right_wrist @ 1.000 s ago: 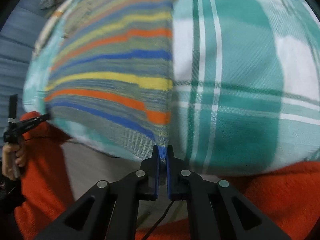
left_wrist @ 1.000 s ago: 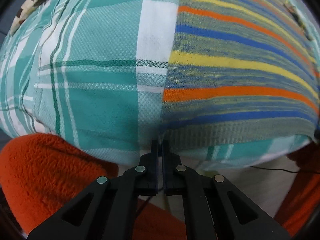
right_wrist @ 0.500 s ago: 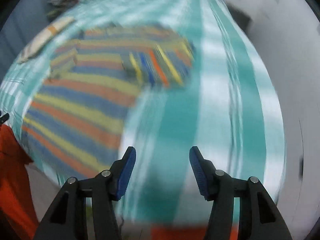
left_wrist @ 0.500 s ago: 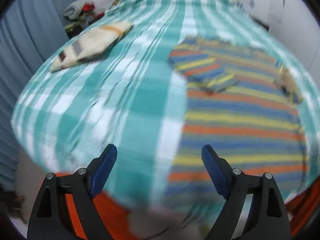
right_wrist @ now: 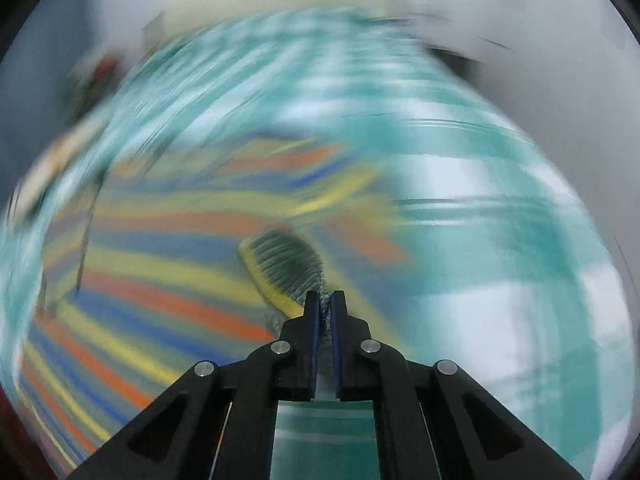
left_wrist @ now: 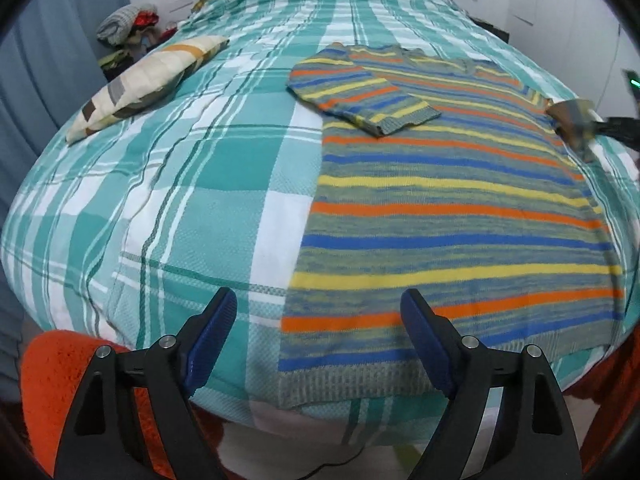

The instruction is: Fold small clothes

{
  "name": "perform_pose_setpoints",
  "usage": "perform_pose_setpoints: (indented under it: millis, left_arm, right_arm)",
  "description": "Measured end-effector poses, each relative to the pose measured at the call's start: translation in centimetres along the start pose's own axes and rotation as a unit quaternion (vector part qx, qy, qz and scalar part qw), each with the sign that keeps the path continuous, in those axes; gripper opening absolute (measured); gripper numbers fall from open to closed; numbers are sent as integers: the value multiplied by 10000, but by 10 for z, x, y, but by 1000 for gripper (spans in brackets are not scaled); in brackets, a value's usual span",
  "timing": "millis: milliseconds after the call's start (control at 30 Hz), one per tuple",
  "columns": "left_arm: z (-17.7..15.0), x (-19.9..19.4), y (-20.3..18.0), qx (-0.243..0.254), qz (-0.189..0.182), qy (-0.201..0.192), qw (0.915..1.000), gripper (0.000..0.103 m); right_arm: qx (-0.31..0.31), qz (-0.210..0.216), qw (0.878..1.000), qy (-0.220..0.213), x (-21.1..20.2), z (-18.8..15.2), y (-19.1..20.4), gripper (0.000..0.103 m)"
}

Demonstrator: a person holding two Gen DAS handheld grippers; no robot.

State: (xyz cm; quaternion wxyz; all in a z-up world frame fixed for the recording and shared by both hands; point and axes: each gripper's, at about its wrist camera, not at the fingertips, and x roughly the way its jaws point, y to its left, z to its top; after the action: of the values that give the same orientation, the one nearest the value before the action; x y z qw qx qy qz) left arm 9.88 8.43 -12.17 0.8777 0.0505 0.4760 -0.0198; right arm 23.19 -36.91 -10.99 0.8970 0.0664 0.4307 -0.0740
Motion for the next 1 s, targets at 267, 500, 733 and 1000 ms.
perform_pose_setpoints:
  millis: [267,500,733,1000]
  left_arm:
    - [3,12,-28,244,-75,152,9996,85]
    - [-3,11,-39,527,116,190,9984,85]
    - [1,25,-29,181,-26,409,9990,85]
    - [0,34,-24,57,-17,639,9979,85]
  right_arm:
    - [1555,-628,9856,217,-16,-9,-179,1]
    - [1834,-391,9813,427,7,-31,-192,3]
    - [3263,885,9411,110,-16,-66,-231,31]
    - [2566,723,9621,569,23,-54,-193,4]
